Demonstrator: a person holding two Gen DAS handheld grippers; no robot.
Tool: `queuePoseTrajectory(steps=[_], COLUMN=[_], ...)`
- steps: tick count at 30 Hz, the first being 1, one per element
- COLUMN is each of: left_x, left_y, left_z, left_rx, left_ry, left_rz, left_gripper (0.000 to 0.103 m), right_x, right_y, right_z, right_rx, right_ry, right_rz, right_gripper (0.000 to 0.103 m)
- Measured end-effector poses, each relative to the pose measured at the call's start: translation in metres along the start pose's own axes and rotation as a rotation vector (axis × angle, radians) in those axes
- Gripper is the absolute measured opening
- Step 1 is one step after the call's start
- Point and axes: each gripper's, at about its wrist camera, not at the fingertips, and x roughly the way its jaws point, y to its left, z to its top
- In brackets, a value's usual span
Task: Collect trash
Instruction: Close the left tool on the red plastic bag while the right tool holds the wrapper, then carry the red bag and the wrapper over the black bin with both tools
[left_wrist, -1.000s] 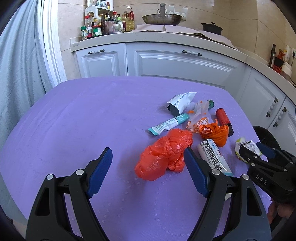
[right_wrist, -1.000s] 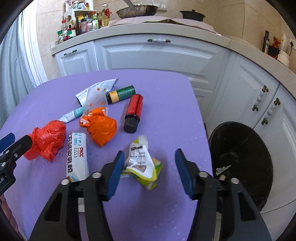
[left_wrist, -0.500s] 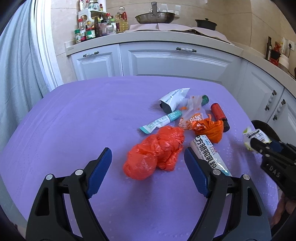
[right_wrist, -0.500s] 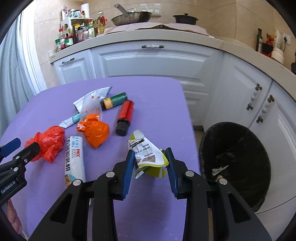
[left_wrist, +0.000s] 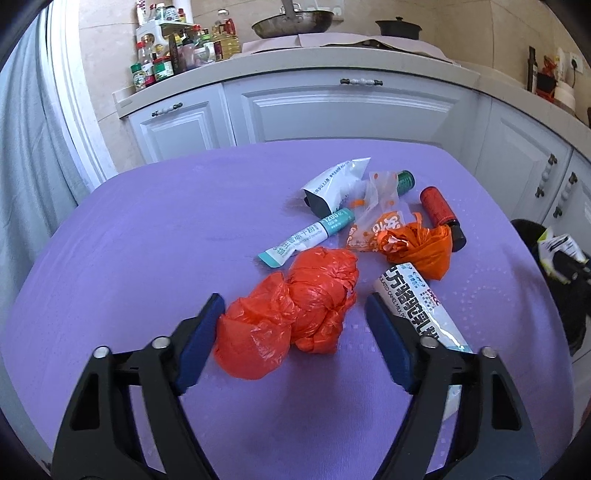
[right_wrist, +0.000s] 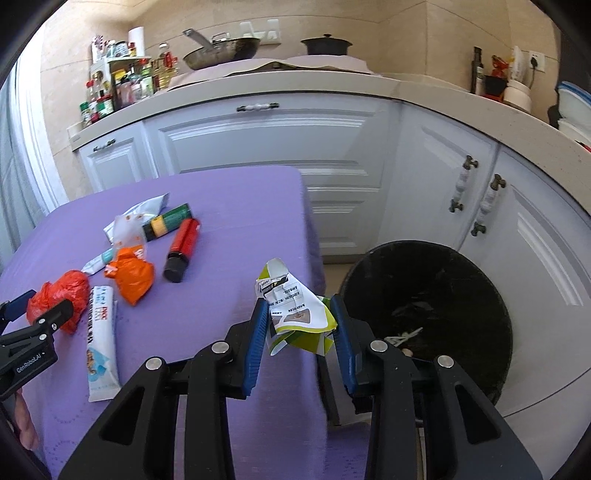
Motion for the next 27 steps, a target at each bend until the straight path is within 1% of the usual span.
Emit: queuePoseTrajectory(steps=[2,3,5,8,11,15,21,25,27], left_x=[0.004,0.005,0.006,0.004,0.001,-0.007,-0.030,-0.047,-0.053], left_y=[-0.002,-0.002,-0.003,-0.005,-0.005,-0.006,-0.012,-0.024,-0.035], left_z=[0.000,-0.001,-0.001,-0.001,-0.003,-0.002,0.008,0.020,0.027], left_rx=[0.013,0.016,0.020,0.031,0.025,0.022,0.017,0.017,0.029], left_ry=[0.013,0.021,0.024,0.015,0.006,-0.005,-0.059,-0.102,-0.126], left_rz=[-0.006,-0.014,-0.032,-0.039,-0.044,-0.053,-0.082,-0.130,-0.158], left_gripper=[0.055,0.052,0.042,0.037,0.034,0.033,0.033,0.033,0.033], right_x=[0.000,0.000,0.001,0.001,0.000,-0.003,-0.010,-0.016,-0.020], right_y=[-0.005,-0.007,-0.011,-0.015,-0.018,-0.022,-0.032,-0.042,-0.049], right_z=[0.000,0.000,0.000,-0.001,-0.001,-0.001,0.002,0.003,0.003], right_rx=[0.010,0.013,0.019,0.027,0.035,0.041,0.055,0.069,0.079], right_ry=[-0.004,-0.004,-0.005,-0.008,-0.013,-0.023,-0.048,-0.063,-0.073], right_rz=[-0.007,-0.009,-0.013,-0.017,-0.022,-0.030,-0.052,-0.073,-0.087], right_gripper=[0.035,0.035,0.035,0.035,0.035,0.035,0.035,0.035,0.035])
